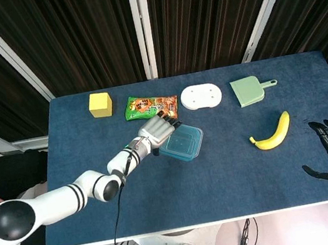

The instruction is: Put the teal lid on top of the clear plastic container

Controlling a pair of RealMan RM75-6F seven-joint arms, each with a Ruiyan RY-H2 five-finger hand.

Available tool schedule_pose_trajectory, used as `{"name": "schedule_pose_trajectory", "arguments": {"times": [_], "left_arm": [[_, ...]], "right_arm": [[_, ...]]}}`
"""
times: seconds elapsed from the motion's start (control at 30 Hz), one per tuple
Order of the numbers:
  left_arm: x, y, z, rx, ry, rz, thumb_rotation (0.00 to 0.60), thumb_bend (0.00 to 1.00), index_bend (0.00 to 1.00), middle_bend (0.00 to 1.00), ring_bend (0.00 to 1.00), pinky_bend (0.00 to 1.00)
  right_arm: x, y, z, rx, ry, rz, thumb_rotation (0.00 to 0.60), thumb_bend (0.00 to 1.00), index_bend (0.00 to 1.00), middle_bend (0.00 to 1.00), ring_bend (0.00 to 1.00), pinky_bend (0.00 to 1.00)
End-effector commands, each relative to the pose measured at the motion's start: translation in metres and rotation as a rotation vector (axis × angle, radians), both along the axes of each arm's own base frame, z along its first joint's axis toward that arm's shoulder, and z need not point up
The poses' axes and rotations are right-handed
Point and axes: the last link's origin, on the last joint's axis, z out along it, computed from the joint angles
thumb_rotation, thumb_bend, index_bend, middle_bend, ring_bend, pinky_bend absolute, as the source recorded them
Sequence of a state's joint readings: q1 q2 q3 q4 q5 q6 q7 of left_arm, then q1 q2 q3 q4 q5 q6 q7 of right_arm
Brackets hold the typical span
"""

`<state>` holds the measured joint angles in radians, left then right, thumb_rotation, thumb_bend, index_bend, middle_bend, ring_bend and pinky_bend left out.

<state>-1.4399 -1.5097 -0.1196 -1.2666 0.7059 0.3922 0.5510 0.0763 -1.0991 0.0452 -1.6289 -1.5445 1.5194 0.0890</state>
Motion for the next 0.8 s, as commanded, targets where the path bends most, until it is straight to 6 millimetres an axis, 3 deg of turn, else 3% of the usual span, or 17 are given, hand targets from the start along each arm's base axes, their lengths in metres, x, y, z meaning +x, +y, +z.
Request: {"name": "schedule_pose_trajectory", "arguments": {"times": [0.03, 0.8], "left_arm": [[0.013, 0.004, -0.010, -0.030, 0.016, -0.014, 0.600, 0.35, 0.25, 0.24, 0.11, 0.09], [0.017, 0.023, -0.028, -0.051, 0.087, 0.059, 0.600, 0.35, 0.25, 0.24, 0.11, 0.09]], "right_arm": [[-0.001, 0.002, 0.000, -0.005, 0.000, -0.012, 0.600, 0.09, 0.00, 0.12, 0.00, 0.00], [-0.008, 0.005, 0.002, -0.016, -0.009, -0.038, 0.600, 0.09, 0.00, 0.12, 0.00, 0.00]]}}
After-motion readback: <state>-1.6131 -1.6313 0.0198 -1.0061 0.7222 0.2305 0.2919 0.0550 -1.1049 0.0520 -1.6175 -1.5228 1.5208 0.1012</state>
